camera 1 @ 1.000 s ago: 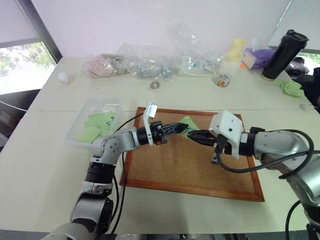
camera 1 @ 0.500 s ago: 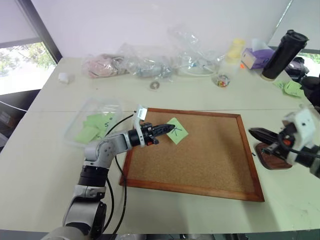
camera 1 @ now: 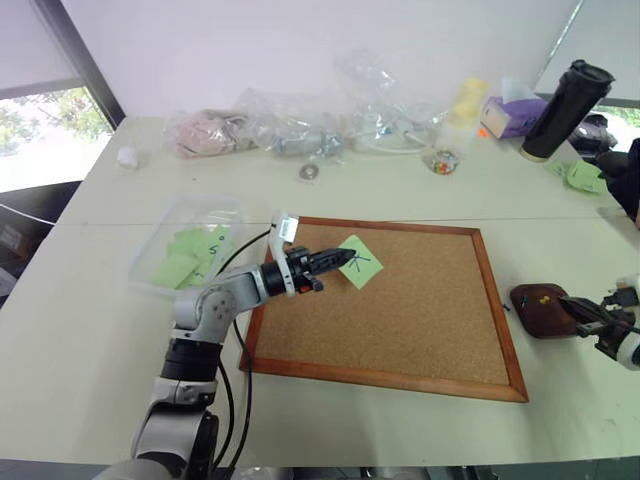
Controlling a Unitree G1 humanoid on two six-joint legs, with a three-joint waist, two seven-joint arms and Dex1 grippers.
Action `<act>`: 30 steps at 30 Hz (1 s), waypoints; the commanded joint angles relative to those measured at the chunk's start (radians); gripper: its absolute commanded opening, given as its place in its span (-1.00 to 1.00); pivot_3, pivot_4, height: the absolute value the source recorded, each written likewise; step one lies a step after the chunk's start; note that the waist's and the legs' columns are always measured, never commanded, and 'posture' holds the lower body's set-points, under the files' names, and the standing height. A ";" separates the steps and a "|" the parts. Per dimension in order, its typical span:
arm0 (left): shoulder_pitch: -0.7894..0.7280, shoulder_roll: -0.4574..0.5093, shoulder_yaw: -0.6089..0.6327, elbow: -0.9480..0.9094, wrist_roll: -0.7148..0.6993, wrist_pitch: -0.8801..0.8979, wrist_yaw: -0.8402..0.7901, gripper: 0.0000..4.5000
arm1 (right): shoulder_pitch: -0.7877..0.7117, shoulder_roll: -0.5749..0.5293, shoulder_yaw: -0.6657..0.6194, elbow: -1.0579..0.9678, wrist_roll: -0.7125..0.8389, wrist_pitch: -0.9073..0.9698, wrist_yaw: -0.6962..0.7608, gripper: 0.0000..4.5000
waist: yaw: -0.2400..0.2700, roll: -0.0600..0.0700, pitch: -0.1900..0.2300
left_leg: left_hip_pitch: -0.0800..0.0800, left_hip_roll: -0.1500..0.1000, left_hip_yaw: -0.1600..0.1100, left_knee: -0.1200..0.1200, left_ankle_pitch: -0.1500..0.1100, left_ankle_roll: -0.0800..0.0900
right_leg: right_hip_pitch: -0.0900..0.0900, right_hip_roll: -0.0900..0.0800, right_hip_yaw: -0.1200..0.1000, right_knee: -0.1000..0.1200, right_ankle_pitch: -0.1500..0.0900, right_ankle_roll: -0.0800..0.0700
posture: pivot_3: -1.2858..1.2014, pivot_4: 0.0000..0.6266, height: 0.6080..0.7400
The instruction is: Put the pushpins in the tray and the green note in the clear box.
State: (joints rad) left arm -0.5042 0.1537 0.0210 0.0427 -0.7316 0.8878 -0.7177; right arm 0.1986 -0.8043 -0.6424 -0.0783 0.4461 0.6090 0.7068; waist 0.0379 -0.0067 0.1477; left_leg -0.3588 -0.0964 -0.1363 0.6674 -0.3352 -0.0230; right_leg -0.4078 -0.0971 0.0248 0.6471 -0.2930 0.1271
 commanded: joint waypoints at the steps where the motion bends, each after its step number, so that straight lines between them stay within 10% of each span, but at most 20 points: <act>1: 0.002 -0.004 0.007 -0.043 -0.018 -0.009 0.000 -0.99 | -0.022 0.012 -0.004 0.022 -0.010 -0.033 -0.022 -1.00 | 0.000 0.000 0.000 | 0.000 0.000 0.000 0.000 0.000 0.000 | 0.000 0.000 0.000 0.000 0.000 0.000 | 0.03 -0.52 1.00; 30: 0.005 -0.020 0.012 -0.050 -0.020 -0.015 0.027 -0.99 | 0.014 0.071 0.029 -0.033 0.012 -0.013 -0.033 -1.00 | 0.000 -0.007 -0.004 | 0.003 0.000 0.000 0.000 0.000 0.000 | 0.003 0.000 0.000 0.000 0.000 0.000 | 0.03 -0.52 1.00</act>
State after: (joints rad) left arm -0.4865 0.1400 0.0245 0.0239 -0.7318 0.8846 -0.6867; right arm 0.2020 -0.7257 -0.6015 -0.0757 0.4301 0.5758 0.6564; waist 0.0378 -0.0133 0.1436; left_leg -0.3560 -0.0959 -0.1367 0.6674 -0.3352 -0.0230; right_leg -0.4048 -0.0968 0.0247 0.6469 -0.2930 0.1270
